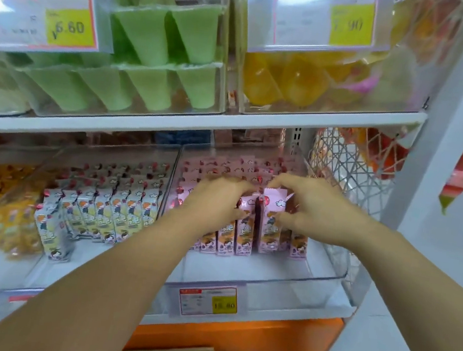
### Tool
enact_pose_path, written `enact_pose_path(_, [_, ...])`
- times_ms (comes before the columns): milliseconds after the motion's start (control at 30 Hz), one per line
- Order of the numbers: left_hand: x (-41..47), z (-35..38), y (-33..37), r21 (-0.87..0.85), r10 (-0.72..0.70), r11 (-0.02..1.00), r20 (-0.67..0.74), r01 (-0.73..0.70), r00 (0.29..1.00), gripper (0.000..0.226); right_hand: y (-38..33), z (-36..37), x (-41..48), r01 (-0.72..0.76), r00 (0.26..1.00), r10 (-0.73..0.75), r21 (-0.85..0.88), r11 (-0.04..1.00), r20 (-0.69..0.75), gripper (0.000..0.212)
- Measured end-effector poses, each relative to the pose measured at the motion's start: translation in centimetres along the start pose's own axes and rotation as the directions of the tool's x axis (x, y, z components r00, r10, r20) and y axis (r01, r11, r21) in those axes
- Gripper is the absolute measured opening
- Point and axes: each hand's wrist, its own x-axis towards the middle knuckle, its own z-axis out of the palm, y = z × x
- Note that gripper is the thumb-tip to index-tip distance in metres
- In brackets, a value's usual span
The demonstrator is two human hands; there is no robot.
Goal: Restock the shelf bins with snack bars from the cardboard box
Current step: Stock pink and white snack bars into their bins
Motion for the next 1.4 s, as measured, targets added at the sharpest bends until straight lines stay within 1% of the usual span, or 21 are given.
enact_pose_path(133, [-1.1,0.2,-1.0,0.066,0.024,0.998,0.026,-0.026,0.999,0.05,-0.5,0.6,0.6,0.012,1.0,-0.014,0.073,0.997,0.028,0.025])
enact_pose_path(233, [-1.7,0.3,-0.8,0.044,0.031,0.998,0.032,-0.033,0.999,0.048,-0.5,1.3,0.8,0.005,0.999,-0.008,0.052,0.999,0.048,0.022])
enact_pose_path(333, [-2.0,0.4,-0.7,0.049,0.041,0.998,0.019,-0.042,0.999,0.048,-0.4,1.6,1.3,0.011,0.999,-0.011,0.029,1.0,0.031,0.02])
enact_pose_path(433, [-2.2,0.4,-0.8,0.074,0.034,0.997,0.02,-0.035,0.999,0.047,-0.2,2.0,1.9,-0.012,1.0,0.012,-0.005,1.0,0.0,0.023])
enact_pose_path(500, [-2.2,0.5,-0.8,0.058,0.022,0.998,0.016,-0.023,1.0,0.046,-0.1,2.4,2.3,-0.027,1.0,0.027,-0.035,0.999,-0.005,0.024])
enact_pose_path(567, [-2.0,0.7,-0.6,0.071,0.011,0.997,0.013,-0.012,1.0,0.046,-0.3,2.9,2.8,-0.022,1.0,0.022,-0.093,0.995,-0.007,0.029])
enact_pose_path(600, [-1.9,0.8,-0.6,0.091,0.003,0.996,0.005,-0.003,1.0,0.046,-0.3,3.1,3.0,-0.011,1.0,0.01,-0.15,0.989,-0.01,0.033])
enact_pose_path(700, [-1.7,1.0,-0.4,0.16,-0.07,0.984,-0.071,0.081,0.995,0.047,-0.1,3.7,3.5,0.011,0.999,-0.024,-0.417,0.909,-0.025,0.038])
enact_pose_path(733, [-1.7,1.1,-0.3,0.186,-0.106,0.975,-0.094,0.122,0.99,0.048,0.0,4.0,3.7,0.01,0.999,-0.024,-0.472,0.882,-0.024,0.038])
enact_pose_path(800, [-1.6,1.2,-0.1,0.212,-0.157,0.961,-0.111,0.178,0.981,0.049,-0.2,4.4,3.8,0.002,0.999,-0.021,-0.517,0.856,-0.03,0.034])
enact_pose_path(867, [-1.3,1.3,0.0,0.204,-0.176,0.959,-0.106,0.195,0.979,0.05,-0.4,4.4,3.8,-0.005,0.999,-0.016,-0.529,0.849,-0.036,0.033])
enact_pose_path(933, [-1.3,1.1,0.0,0.175,-0.176,0.966,-0.093,0.19,0.98,0.052,-0.5,4.1,3.8,0.002,0.999,-0.019,-0.542,0.841,-0.025,0.039])
enact_pose_path(1033, [-1.9,0.3,-0.2,0.101,-0.171,0.978,-0.091,0.18,0.981,0.055,-0.4,3.2,2.8,-0.008,0.999,-0.012,-0.481,0.877,-0.039,0.055])
enact_pose_path(1100, [-2.9,-0.4,-0.2,0.018,-0.174,0.984,-0.114,0.177,0.978,0.053,-1.0,2.8,1.7,-0.011,0.997,-0.023,-0.399,0.917,-0.079,0.056])
enact_pose_path(1167, [-4.3,-1.1,-0.2,-0.08,-0.171,0.984,-0.155,0.16,0.973,0.049,-1.9,3.0,0.2,0.013,0.99,-0.054,-0.305,0.952,-0.128,0.05])
enact_pose_path(1233, [-6.5,-1.6,0.0,-0.165,-0.122,0.982,-0.218,0.087,0.968,0.041,-2.9,3.8,-1.7,0.063,0.974,-0.104,-0.2,0.978,-0.202,0.041])
enact_pose_path(1300, [-9.5,-1.8,0.0,-0.238,-0.076,0.971,-0.309,0.0,0.948,0.032,-4.0,5.1,-3.8,0.113,0.951,-0.142,-0.118,0.987,-0.276,0.033])
enact_pose_path(1400, [-14.8,-0.9,-0.2,-0.306,-0.076,0.95,-0.395,-0.053,0.916,0.024,-5.9,7.8,-6.9,0.16,0.928,-0.152,-0.003,0.987,-0.341,0.024])
